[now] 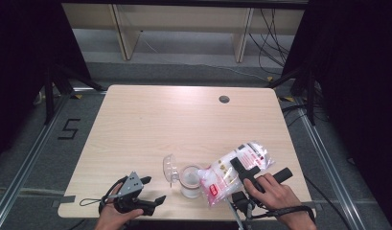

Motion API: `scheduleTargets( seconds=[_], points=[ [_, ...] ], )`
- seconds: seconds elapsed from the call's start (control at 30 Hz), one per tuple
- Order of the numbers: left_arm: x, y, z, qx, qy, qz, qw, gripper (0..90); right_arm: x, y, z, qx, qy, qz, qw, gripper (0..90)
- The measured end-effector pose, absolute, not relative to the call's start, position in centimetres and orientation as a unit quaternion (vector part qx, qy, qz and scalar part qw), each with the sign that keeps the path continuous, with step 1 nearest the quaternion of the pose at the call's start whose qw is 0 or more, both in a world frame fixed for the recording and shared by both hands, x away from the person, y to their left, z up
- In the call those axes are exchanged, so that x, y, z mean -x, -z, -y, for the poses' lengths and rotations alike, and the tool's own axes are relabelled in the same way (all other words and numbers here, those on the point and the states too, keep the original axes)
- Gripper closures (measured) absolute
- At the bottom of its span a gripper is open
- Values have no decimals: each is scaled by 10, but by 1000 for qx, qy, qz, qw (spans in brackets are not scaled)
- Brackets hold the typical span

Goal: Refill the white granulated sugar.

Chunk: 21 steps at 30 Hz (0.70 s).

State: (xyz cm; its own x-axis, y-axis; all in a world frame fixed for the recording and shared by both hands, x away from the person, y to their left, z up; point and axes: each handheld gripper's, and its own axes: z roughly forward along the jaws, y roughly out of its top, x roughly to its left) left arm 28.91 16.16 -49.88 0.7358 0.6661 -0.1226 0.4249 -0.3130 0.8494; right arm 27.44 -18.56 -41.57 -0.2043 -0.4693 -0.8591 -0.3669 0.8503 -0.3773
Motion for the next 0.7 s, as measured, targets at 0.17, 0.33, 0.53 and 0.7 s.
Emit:
scheduleTargets(
  seconds=[0.17,0.33,0.53,0.7],
  points=[
    [-289,499,-161,-799,-126,-342,479,154,-275,415,185,278,45,-774,567,604],
    [-291,498,-163,-806,-132,-327,476,153,-275,415,185,279,46,-773,568,605],
    [-289,499,-162,-801,-126,-339,478,154,-275,415,185,278,45,-774,566,607],
    [-289,499,-161,-799,-126,-342,479,154,-277,412,184,301,53,-766,566,609]
  ],
)
